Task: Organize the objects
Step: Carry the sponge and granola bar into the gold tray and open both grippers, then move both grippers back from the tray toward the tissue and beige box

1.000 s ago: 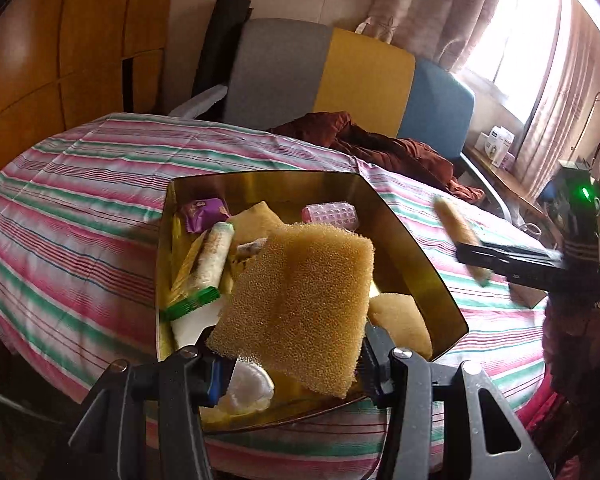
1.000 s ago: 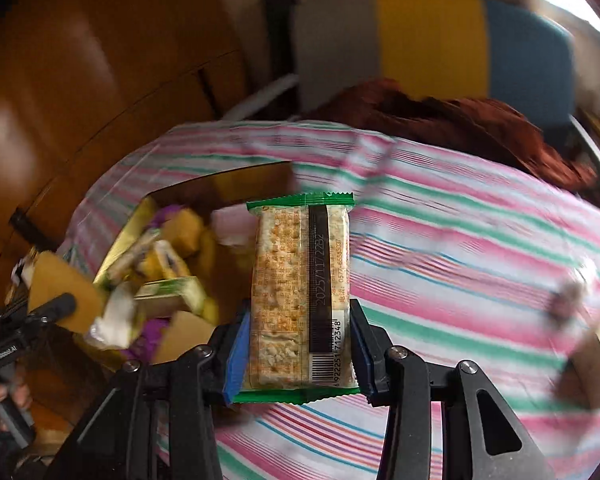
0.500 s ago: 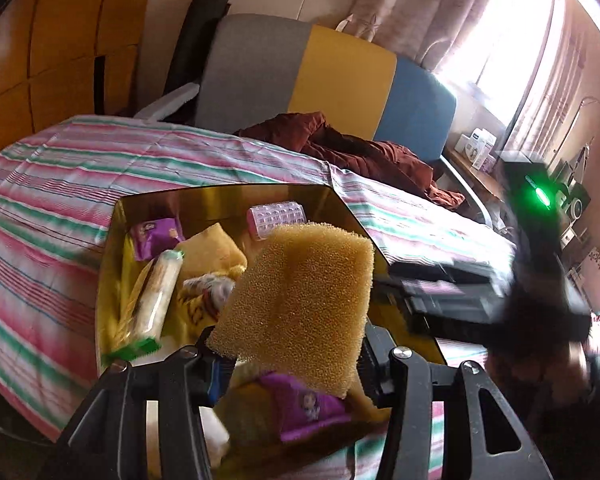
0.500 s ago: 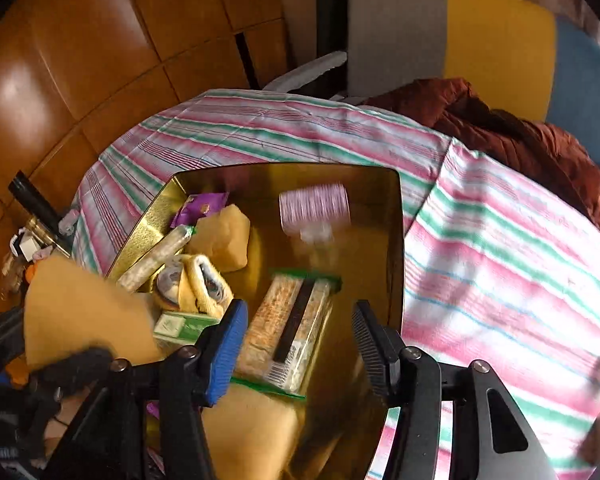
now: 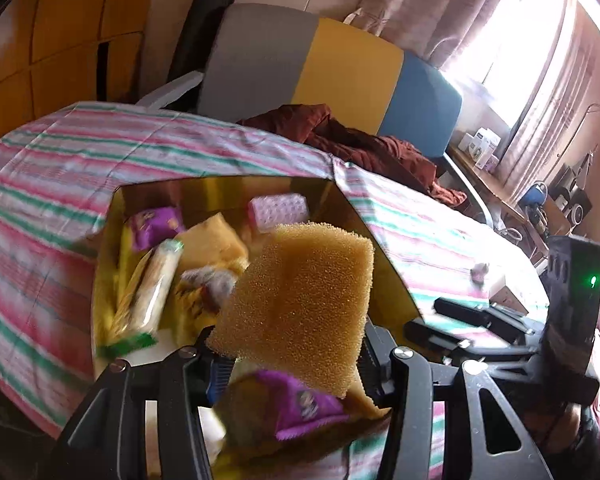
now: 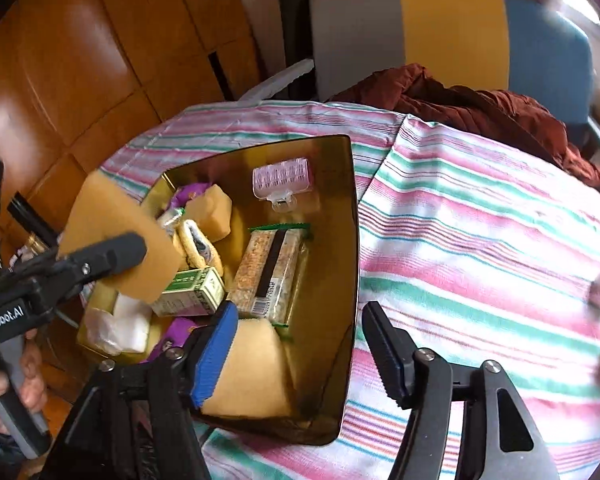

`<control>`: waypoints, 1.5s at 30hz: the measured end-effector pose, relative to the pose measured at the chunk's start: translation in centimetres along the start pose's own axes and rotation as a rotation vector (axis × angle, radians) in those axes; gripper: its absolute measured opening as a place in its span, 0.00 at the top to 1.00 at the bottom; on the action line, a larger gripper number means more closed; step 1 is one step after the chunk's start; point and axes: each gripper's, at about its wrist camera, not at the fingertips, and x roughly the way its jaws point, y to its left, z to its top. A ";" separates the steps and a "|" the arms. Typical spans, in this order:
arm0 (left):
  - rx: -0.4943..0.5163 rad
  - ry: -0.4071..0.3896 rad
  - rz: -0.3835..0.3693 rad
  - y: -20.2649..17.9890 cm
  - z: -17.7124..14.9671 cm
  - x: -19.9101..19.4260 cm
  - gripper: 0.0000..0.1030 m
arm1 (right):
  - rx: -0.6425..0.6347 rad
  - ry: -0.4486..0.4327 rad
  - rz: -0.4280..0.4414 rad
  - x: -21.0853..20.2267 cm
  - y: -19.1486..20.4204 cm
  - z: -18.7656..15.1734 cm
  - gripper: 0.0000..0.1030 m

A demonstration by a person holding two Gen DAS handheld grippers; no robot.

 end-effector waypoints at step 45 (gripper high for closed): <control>0.168 -0.081 0.260 -2.3 -3.8 -0.8 0.31 | -0.005 -0.094 -0.068 -4.2 0.6 -4.2 0.08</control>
